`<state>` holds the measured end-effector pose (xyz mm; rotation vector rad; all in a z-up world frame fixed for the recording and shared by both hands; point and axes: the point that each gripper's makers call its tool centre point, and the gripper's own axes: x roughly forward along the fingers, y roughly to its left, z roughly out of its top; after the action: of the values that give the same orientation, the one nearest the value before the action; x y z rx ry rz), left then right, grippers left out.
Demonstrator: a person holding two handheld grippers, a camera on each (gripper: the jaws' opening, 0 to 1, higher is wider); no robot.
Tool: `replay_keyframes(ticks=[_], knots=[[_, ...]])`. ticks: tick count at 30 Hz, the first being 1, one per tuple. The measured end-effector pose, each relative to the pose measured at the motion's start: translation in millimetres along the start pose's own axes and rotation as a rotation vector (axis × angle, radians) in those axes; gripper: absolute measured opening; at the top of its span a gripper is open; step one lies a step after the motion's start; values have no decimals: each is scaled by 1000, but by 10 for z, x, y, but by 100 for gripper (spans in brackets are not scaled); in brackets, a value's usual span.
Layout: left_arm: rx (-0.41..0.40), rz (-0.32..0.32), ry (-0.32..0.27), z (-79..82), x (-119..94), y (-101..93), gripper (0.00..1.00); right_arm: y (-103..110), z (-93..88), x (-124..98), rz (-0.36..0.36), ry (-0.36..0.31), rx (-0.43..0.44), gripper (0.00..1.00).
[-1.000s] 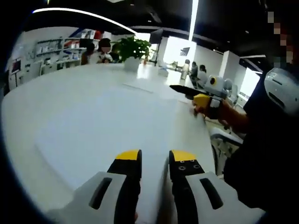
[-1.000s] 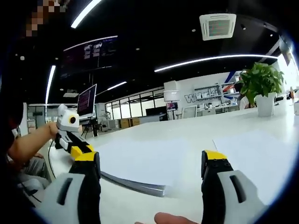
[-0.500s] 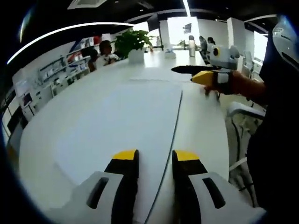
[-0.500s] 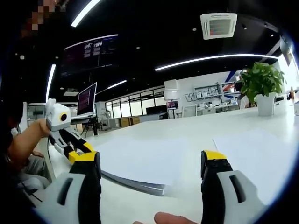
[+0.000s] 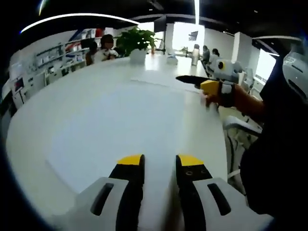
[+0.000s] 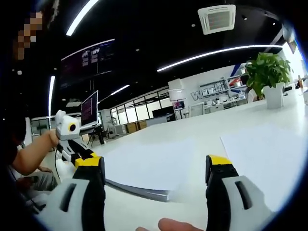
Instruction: Grasp the top corner of one sheet in the document stack and pull a single sheet out from the document stack, separating that one sheet from the rest and lifting it clear until the single sheet is fully removed from the stack
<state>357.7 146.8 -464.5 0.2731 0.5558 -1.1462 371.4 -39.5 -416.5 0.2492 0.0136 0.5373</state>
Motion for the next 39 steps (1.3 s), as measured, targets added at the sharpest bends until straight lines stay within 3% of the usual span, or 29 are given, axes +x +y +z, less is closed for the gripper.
replay_keyframes(ticks=[7, 13, 20, 26, 28, 31, 33, 35, 39], knots=[[-135, -88, -87, 22, -22, 74, 22, -16, 38, 18, 27, 28, 121, 78], [-142, -100, -100, 21, -19, 107, 17, 80, 129, 42, 60, 35, 91, 75], [-79, -64, -89, 21, -10, 36, 22, 233, 87, 48, 105, 59, 26, 75], [156, 66, -23, -22, 33, -93, 32, 302, 82, 36, 126, 77, -7, 74], [225, 115, -12, -41, 49, -105, 33, 303, 91, 36, 128, 73, -5, 74], [266, 147, -5, -50, 57, -101, 31, 295, 78, 43, 126, 79, -7, 74], [362, 172, 21, -60, 57, -77, 29, 309, 75, 40, 130, 81, -7, 74], [356, 168, 25, -55, 59, -82, 28, 324, 73, 34, 133, 84, -8, 74], [239, 100, 11, -30, 40, -57, 26, 336, 79, 18, 135, 90, -19, 74]])
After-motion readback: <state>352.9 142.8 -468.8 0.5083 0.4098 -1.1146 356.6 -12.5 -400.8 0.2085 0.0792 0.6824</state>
